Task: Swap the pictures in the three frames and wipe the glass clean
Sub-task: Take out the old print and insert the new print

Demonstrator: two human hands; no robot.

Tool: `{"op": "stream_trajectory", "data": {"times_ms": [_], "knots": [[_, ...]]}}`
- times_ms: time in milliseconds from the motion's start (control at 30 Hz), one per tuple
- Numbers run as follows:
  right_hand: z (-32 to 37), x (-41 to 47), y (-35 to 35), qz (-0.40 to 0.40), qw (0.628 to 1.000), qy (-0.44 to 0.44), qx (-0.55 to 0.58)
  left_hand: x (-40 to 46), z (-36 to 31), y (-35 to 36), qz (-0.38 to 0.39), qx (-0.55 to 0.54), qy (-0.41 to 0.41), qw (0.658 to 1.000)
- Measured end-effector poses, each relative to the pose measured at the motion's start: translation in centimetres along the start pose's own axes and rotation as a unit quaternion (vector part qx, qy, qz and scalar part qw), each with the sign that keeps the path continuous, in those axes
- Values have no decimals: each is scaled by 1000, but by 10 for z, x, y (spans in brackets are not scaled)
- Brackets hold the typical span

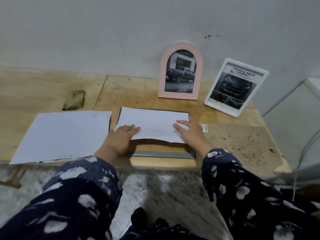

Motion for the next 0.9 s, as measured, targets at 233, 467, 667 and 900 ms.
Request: {"op": "stream_trajectory", "data": {"times_ms": [233, 467, 667, 900], "knots": [[-38, 0, 1, 12, 932, 229, 280, -21, -7, -19, -86, -18, -10, 996], [35, 8, 6, -28, 947, 94, 306, -58, 27, -51, -171, 14, -64, 983], [109, 9, 52, 38, 961, 38, 273, -96, 96, -55, -189, 17, -141, 972], [198, 15, 145, 103, 969, -3, 223, -136, 205, -41, -200, -4, -207, 958]]}}
Point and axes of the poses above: each hand's wrist, its own x-axis towards the middle knuckle, its own y-axis out of the palm, z = x × y, the point moved 9 cm from there along x, towards the middle knuckle, and after that the axes turned 2 degrees about z, right-handed, at the moved point
